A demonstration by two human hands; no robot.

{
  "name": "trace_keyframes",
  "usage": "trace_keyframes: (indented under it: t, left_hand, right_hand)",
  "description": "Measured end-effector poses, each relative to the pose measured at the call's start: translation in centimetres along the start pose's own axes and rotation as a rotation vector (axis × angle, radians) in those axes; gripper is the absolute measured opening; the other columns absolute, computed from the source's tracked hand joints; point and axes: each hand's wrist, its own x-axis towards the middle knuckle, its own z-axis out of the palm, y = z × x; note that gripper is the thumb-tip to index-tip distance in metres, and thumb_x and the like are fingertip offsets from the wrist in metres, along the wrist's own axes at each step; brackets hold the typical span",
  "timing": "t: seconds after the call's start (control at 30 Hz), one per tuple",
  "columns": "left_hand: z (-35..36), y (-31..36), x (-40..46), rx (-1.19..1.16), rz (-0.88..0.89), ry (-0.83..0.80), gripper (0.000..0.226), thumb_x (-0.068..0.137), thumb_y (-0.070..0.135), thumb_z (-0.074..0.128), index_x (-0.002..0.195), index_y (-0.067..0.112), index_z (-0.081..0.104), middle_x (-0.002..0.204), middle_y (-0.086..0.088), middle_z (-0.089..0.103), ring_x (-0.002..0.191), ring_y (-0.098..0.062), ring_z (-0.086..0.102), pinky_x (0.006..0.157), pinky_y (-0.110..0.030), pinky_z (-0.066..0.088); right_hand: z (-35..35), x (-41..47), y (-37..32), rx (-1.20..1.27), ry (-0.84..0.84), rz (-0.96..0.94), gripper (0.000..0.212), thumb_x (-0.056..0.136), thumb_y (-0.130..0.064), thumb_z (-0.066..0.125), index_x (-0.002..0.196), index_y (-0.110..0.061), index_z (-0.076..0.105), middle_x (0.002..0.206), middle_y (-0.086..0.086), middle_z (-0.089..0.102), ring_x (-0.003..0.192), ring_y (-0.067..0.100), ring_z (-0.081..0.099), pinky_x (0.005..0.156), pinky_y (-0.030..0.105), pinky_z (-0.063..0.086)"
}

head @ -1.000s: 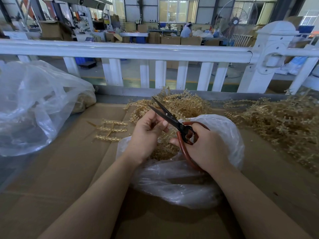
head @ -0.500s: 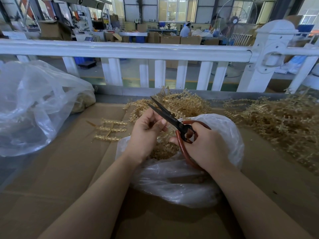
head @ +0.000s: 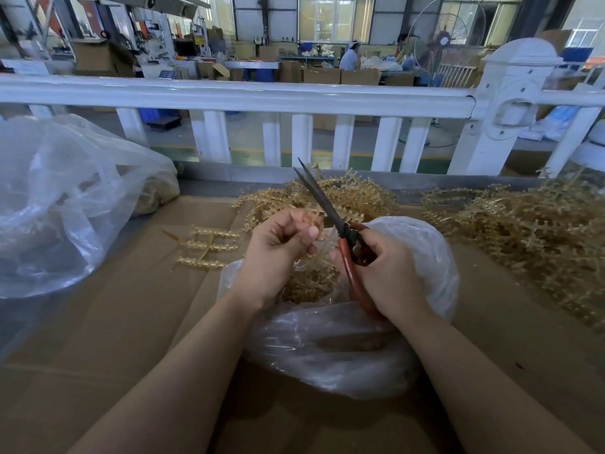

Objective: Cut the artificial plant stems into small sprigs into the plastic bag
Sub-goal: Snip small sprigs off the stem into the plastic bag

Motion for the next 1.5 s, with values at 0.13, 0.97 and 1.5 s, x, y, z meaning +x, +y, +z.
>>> trace_keyframes:
  t: [0.13,0.97,1.5]
  left_hand:
    - [-0.1,0.0,0.0,-0.011,-0.007,-0.006,0.013,0.089,-0.001,0.063,0.09,0.011,0.067,0.076,0.007,0.069,0.066,-0.006,0.059,0.066,-0.018,0.05]
    - [0.0,0.3,-0.4,0.016,-0.13,0.106,0.019,0.085,0.028,0.067,0.08,0.01,0.07,0.074,-0.002,0.069,0.064,-0.009,0.06,0.061,-0.022,0.051]
    - [-0.4,0.0,0.4,-0.152,-0.076,0.272,0.019,0.086,-0.005,0.065,0.086,0.012,0.073,0.079,-0.002,0.072,0.076,-0.012,0.069,0.079,-0.025,0.056]
  right_hand:
    - [0.2,0.1,-0.1,0.196,-0.09,0.069,0.028,0.086,-0.01,0.078,0.075,-0.033,0.066,0.065,-0.024,0.067,0.062,-0.007,0.063,0.059,0.006,0.045]
    - [-0.1,0.3,0.4,0.313,0.028,0.198,0.015,0.083,-0.035,0.08,0.083,-0.022,0.072,0.065,-0.008,0.069,0.061,0.003,0.064,0.061,0.016,0.049]
    - [0.0,0.1,1.3,-0.295,-0.023,-0.017,0.056,0.073,-0.08,0.056,0.099,-0.03,0.062,0.087,-0.017,0.066,0.08,0.003,0.061,0.067,0.017,0.049]
